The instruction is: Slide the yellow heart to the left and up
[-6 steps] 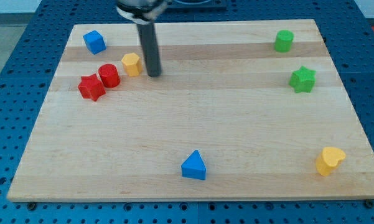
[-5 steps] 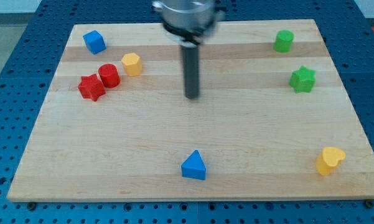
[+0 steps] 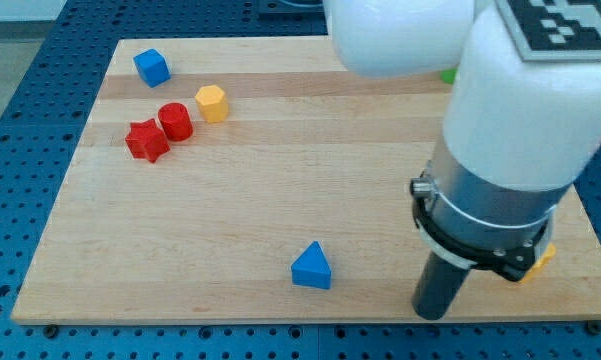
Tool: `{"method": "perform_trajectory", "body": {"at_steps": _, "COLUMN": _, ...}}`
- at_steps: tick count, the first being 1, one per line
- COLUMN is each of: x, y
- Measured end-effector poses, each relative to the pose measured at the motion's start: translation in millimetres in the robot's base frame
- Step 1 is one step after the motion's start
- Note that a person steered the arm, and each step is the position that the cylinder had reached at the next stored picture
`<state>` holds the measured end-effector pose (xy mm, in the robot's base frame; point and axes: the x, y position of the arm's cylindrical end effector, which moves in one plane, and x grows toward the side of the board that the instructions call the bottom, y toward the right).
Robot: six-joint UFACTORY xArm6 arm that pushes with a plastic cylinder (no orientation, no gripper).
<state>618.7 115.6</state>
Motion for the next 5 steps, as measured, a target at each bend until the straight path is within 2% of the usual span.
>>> {"method": "perform_trajectory", "body": {"at_steps": 1, "x": 0, "y": 42}}
{"method": "perform_trajectory", "body": {"at_steps": 2, "x": -1, "y": 113}}
{"method": "perform_trajectory", "body": {"at_steps": 4, "x": -17, "y": 114}}
{"method": "perform_trajectory", "body": {"at_steps": 5, "x": -54, "y": 113}}
